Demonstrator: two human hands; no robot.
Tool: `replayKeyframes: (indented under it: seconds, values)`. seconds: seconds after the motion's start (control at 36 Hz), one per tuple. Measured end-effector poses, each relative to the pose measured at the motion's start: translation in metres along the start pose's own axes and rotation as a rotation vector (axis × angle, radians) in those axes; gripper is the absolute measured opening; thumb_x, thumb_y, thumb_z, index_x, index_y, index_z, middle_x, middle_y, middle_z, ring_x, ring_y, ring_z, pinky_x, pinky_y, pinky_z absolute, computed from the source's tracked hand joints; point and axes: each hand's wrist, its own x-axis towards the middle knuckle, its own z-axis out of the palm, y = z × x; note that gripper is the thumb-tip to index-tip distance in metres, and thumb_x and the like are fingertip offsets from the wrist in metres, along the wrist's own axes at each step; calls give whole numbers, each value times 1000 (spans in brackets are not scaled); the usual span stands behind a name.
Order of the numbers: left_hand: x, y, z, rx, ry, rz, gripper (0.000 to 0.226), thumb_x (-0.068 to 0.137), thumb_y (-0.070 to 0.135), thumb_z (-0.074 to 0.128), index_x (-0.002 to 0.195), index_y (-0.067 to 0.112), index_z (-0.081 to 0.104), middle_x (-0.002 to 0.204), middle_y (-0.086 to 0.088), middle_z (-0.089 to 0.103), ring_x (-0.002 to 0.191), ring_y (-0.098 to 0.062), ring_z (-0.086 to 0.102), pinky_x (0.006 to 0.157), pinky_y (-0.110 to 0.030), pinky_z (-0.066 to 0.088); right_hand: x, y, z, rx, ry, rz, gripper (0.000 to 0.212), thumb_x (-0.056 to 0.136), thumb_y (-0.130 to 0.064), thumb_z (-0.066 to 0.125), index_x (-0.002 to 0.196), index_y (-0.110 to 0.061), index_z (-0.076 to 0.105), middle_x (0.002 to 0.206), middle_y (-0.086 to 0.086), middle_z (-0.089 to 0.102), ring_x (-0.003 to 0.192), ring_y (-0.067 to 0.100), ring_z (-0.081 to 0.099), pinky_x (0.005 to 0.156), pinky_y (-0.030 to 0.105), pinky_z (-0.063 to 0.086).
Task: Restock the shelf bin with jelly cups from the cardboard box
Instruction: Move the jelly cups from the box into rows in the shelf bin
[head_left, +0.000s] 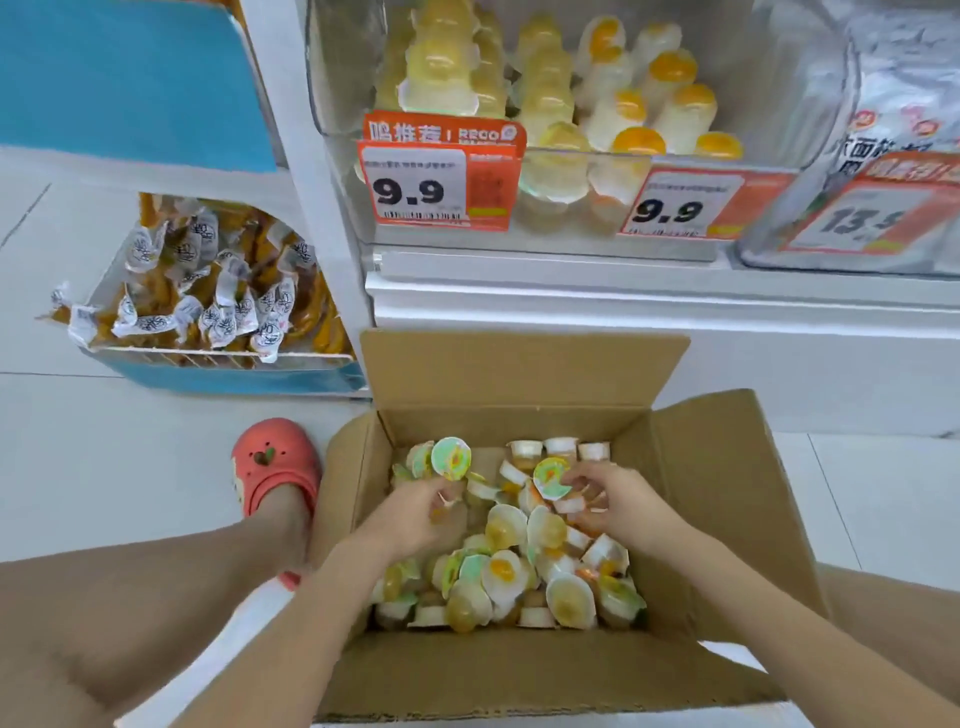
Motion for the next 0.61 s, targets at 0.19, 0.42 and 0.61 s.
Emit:
replayKeyframes:
  seconds: [0.19, 0.42, 0.61]
  values:
    - [40, -21, 37, -79, 163, -157, 37, 84, 19, 63, 120, 14, 54, 114, -7, 63, 106, -26, 59, 82, -27, 44, 50, 26, 46, -70, -17, 91, 48, 82, -23, 72, 126, -17, 54, 106, -2, 51, 102, 19, 54, 91, 35, 47]
    - [83, -38, 69, -109, 324, -293, 47, 79, 13, 68, 122, 12, 49, 119, -12, 52, 111, -31, 52, 90, -38, 45, 85, 60, 69, -79, 132, 198, 57, 84, -22, 68, 135, -19, 44, 131, 8, 49, 125, 28, 41, 95, 38, 43]
    - [98, -40, 94, 29, 448, -403, 61, 80, 25, 70, 128, -1, 42, 128, -17, 44, 119, -32, 41, 98, -35, 36, 111, 61, 78, -87, 152, 183, 53, 91, -35, 58, 138, -14, 43, 137, 8, 48, 129, 26, 41, 103, 35, 35]
